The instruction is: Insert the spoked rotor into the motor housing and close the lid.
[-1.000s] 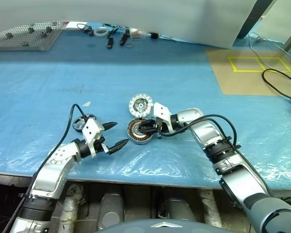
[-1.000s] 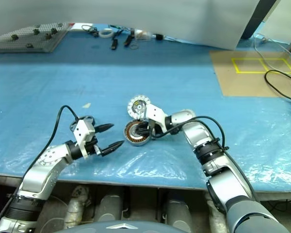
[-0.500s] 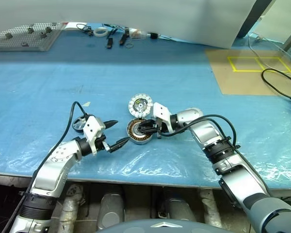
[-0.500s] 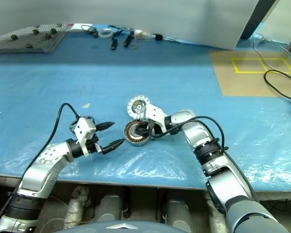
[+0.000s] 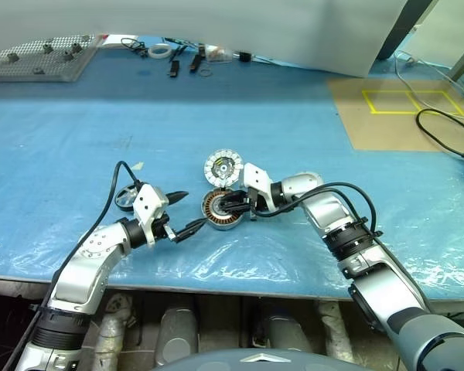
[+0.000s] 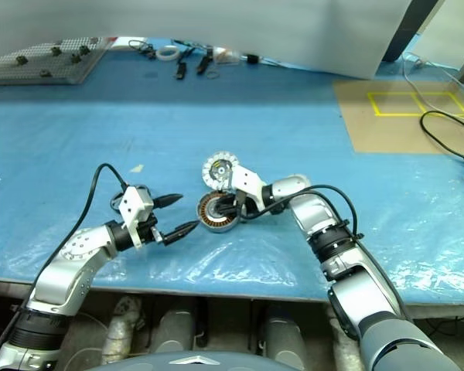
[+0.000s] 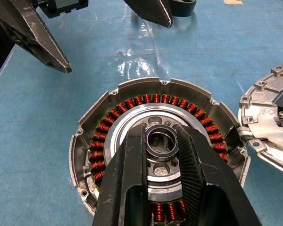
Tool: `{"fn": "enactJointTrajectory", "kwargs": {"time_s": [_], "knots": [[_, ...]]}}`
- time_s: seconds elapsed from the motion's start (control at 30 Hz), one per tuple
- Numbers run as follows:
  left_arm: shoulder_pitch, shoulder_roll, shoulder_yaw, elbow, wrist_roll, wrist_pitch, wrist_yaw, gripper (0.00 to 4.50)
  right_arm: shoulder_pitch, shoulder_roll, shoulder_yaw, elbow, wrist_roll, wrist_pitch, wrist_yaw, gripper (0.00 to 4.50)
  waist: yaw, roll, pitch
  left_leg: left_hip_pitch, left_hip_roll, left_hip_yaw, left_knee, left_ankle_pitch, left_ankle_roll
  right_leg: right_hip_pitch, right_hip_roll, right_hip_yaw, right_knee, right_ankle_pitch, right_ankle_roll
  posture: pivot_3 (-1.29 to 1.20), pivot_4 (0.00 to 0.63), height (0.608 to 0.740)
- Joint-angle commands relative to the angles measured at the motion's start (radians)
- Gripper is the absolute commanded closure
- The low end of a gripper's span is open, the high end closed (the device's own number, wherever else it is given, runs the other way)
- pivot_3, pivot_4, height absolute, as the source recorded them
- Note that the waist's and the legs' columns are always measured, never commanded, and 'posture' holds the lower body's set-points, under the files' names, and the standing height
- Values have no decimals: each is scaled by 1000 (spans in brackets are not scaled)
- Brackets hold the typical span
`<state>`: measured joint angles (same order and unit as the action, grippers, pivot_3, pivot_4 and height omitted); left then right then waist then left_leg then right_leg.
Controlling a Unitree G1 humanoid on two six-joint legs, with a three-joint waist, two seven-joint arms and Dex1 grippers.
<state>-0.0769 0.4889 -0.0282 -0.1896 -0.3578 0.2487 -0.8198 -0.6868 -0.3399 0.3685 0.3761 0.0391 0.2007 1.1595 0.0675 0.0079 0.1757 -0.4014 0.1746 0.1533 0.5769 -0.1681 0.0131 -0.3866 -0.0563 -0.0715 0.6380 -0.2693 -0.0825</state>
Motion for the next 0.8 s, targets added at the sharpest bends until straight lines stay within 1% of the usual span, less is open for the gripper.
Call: {"fn": "enactJointTrajectory", "kwargs": {"time_s": [0.03,0.1,0.13,0.17,0.47,0.67,0.77,0.8], "knots": [[-8,4,16,-43,-15,-1,3,0,13,6,25,10,-23,3,-2,3193,0,0,0,0,0,0,0,0,0,0,0,0,0,0,0,0,150,740],[-8,3,16,-43,-15,0,3,0,12,6,25,11,-24,2,-3,2713,0,0,0,0,0,0,0,0,0,0,0,0,0,0,0,0,150,740],[-8,3,16,-43,-15,0,3,0,12,5,26,11,-24,6,-2,2315,0,0,0,0,0,0,0,0,0,0,0,0,0,0,0,0,150,740],[-8,3,16,-44,-15,0,3,0,12,4,26,10,-23,7,0,2025,0,0,0,1,0,0,0,0,0,0,0,0,0,0,0,0,150,740],[-7,7,20,-40,-16,-1,-1,0,-23,-11,-20,-23,16,21,18,2025,1,0,0,2,0,0,0,-1,-1,2,0,0,0,0,0,0,150,740],[-8,5,17,-34,-15,-5,-4,0,-51,-9,-75,-109,99,121,40,2025,1,0,0,0,0,0,0,0,0,0,0,0,0,0,0,0,150,740],[-12,4,16,-27,-14,-7,-5,0,-50,-3,-80,-129,113,148,35,2025,0,0,0,0,0,0,0,0,1,0,0,0,0,0,0,0,150,740],[-13,4,16,-24,-13,-8,-6,0,-46,-2,-74,-128,109,146,32,2200,0,0,0,0,0,0,0,0,1,0,0,0,0,0,0,0,150,740]]}}
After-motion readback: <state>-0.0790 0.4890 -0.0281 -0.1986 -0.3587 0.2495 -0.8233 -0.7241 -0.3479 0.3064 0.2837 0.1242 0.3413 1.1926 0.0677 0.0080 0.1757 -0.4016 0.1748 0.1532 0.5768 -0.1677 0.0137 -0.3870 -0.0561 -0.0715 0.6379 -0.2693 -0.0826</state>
